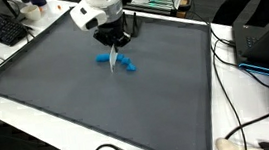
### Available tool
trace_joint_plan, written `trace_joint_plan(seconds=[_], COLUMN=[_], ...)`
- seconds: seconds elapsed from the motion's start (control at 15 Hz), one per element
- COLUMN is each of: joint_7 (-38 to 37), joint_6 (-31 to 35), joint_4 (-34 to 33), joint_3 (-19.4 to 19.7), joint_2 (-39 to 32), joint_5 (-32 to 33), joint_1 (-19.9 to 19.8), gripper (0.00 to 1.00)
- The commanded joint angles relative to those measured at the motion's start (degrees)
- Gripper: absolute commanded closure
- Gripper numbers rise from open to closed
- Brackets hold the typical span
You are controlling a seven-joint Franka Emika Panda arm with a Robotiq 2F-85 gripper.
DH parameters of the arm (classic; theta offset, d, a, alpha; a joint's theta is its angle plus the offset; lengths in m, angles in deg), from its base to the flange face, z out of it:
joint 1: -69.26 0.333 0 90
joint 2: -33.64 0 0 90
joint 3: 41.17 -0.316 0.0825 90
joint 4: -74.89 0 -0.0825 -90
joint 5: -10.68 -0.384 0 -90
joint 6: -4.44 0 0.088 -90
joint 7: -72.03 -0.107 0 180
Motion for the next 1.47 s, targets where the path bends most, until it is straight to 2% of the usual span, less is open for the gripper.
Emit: trace_joint_plan(seconds=[0.0, 0.93, 1.4], joint_7=[-0.1, 0.1, 0.6], joint_6=[1.5, -1.1, -4.9], joint_4=[2.5, 4.7, 4.0], joint_3=[0.1, -0.4, -0.5], joint_2=[-0.4, 3.3, 4.6], joint_5=[0.4, -0.9, -0.8], joint_1=[-0.3, -0.7, -0.8], gripper=[0.99, 0.99, 0.99])
